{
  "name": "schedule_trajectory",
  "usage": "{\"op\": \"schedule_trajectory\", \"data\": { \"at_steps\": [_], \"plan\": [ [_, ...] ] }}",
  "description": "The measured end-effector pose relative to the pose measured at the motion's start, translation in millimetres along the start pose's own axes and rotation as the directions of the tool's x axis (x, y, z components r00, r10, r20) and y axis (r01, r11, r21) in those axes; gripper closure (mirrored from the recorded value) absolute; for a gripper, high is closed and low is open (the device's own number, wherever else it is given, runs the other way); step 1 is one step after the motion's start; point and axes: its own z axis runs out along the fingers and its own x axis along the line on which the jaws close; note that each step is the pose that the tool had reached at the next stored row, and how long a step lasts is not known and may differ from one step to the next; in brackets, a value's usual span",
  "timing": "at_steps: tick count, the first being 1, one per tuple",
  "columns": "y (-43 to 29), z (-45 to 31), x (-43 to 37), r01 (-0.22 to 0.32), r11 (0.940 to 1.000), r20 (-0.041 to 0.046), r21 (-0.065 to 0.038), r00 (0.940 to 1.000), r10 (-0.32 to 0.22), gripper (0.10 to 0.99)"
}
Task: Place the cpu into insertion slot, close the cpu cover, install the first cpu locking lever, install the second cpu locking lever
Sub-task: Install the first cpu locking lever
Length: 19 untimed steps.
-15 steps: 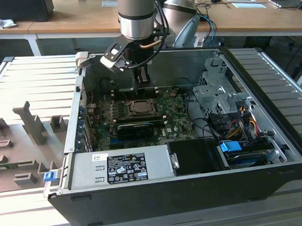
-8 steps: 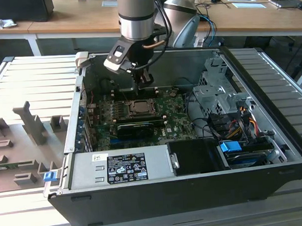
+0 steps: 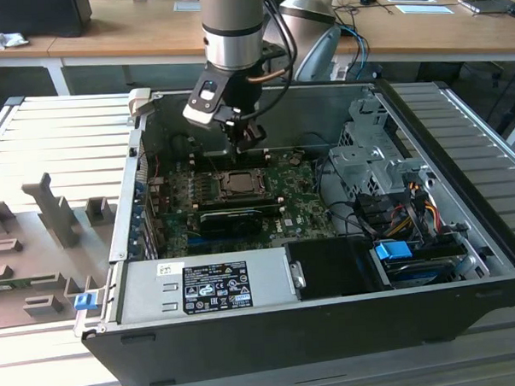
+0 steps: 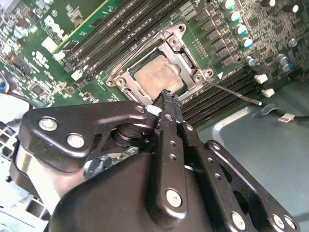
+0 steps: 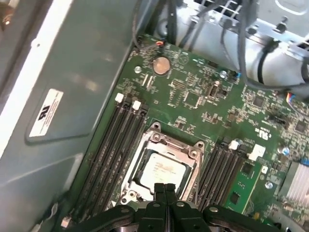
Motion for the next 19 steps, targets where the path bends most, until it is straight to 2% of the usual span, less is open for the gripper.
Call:
{"op": "schedule_trajectory", "data": {
  "at_steps": [3, 6, 7, 10, 13, 16, 19],
  "plan": [
    [0.0, 0.1, 0.0, 0.048, 0.9988, -0.0023, 0.000, 0.9988, -0.048, 0.980],
    [-0.1, 0.1, -0.1, 0.101, 0.9949, -0.0048, -0.001, 0.9949, -0.101, 0.980],
    [-0.1, 0.1, -0.1, 0.134, 0.9909, -0.0064, -0.001, 0.9909, -0.134, 0.980],
    [-0.1, 0.1, -0.1, 0.183, 0.9832, -0.0086, -0.002, 0.9831, -0.183, 0.980],
    [-0.1, 0.1, -0.1, 0.219, 0.9757, -0.0103, -0.003, 0.9757, -0.219, 0.980],
    [-0.1, 0.1, -0.1, 0.264, 0.9646, -0.0124, -0.004, 0.9645, -0.264, 0.980],
    [-0.2, 0.2, -0.1, 0.288, 0.9575, -0.0135, -0.004, 0.9574, -0.288, 0.980]
  ]
}}
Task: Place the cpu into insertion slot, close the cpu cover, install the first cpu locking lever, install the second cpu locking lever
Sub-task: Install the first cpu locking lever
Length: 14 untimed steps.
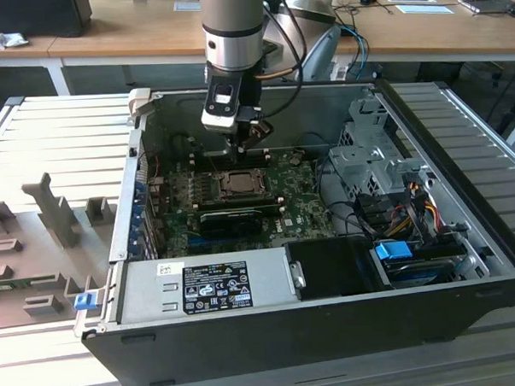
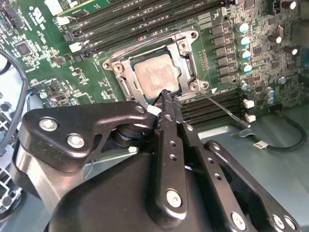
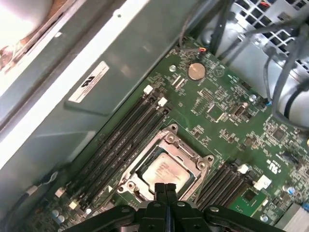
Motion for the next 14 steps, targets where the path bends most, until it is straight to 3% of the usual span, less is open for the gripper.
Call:
{"op": "schedule_trajectory", "data": {
  "at_steps": [3, 5, 7, 14],
  "plan": [
    [-0.3, 0.2, 0.3, 0.042, 0.9991, -0.0020, 0.000, 0.9991, -0.042, 0.980],
    [-0.4, 0.3, 0.4, 0.096, 0.9954, -0.0045, -0.001, 0.9954, -0.096, 0.980],
    [-0.4, 0.5, 0.4, 0.154, 0.9880, -0.0072, -0.002, 0.9880, -0.154, 0.980],
    [-0.7, 1.5, 0.5, 0.271, 0.9625, -0.0126, -0.004, 0.9624, -0.271, 0.980]
  ]
}}
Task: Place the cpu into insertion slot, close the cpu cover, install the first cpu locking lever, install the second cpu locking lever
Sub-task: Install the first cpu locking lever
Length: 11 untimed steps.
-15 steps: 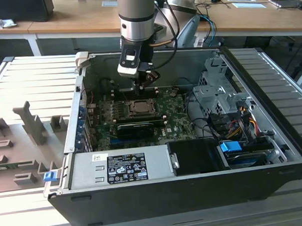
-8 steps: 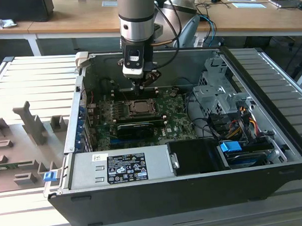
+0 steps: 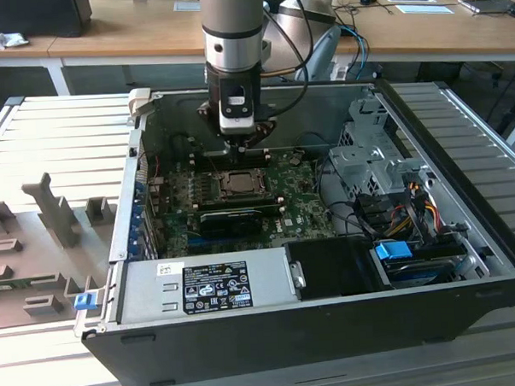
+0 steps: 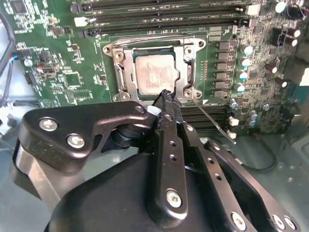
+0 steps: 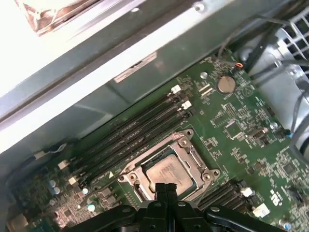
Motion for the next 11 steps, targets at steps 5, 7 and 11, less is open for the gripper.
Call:
{"op": "schedule_trajectory", "data": {
  "at_steps": [5, 7, 11],
  "plan": [
    [-0.2, 0.9, 0.3, 0.057, 0.9984, -0.0026, 0.000, 0.9984, -0.057, 0.980],
    [-0.3, 1.1, 0.4, 0.082, 0.9967, -0.0037, 0.000, 0.9967, -0.082, 0.980],
    [-0.4, 1.4, 0.6, 0.125, 0.9921, -0.0058, -0.001, 0.9921, -0.125, 0.980]
  ]
}}
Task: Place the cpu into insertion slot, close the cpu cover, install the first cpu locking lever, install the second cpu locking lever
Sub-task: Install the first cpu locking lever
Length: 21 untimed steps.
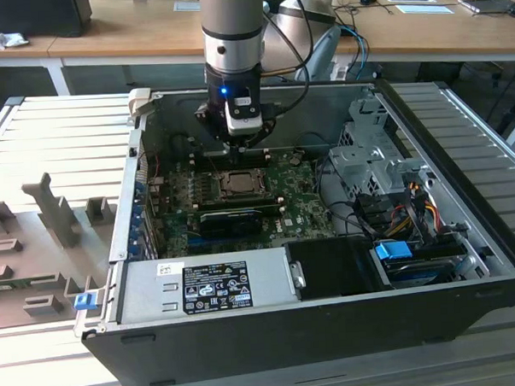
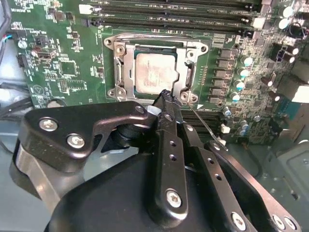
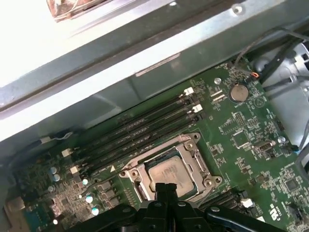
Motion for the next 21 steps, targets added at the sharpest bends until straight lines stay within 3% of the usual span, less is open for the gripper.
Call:
{"op": "schedule_trajectory", "data": {
  "at_steps": [3, 7, 12, 16, 21],
  "plan": [
    [0.0, 0.1, 0.0, 0.086, 0.9963, -0.0039, -0.001, 0.9963, -0.086, 0.980],
    [0.0, 0.3, 0.0, 0.209, 0.9780, -0.0096, -0.002, 0.9780, -0.209, 0.980],
    [0.0, 0.2, 0.1, 0.298, 0.9547, -0.0137, -0.004, 0.9546, -0.298, 0.980],
    [0.0, 0.2, 0.1, 0.362, 0.9323, -0.0166, -0.006, 0.9321, -0.362, 0.980],
    [0.0, 0.3, 0.0, 0.444, 0.8960, -0.0202, -0.008, 0.8958, -0.444, 0.980]
  ]
}}
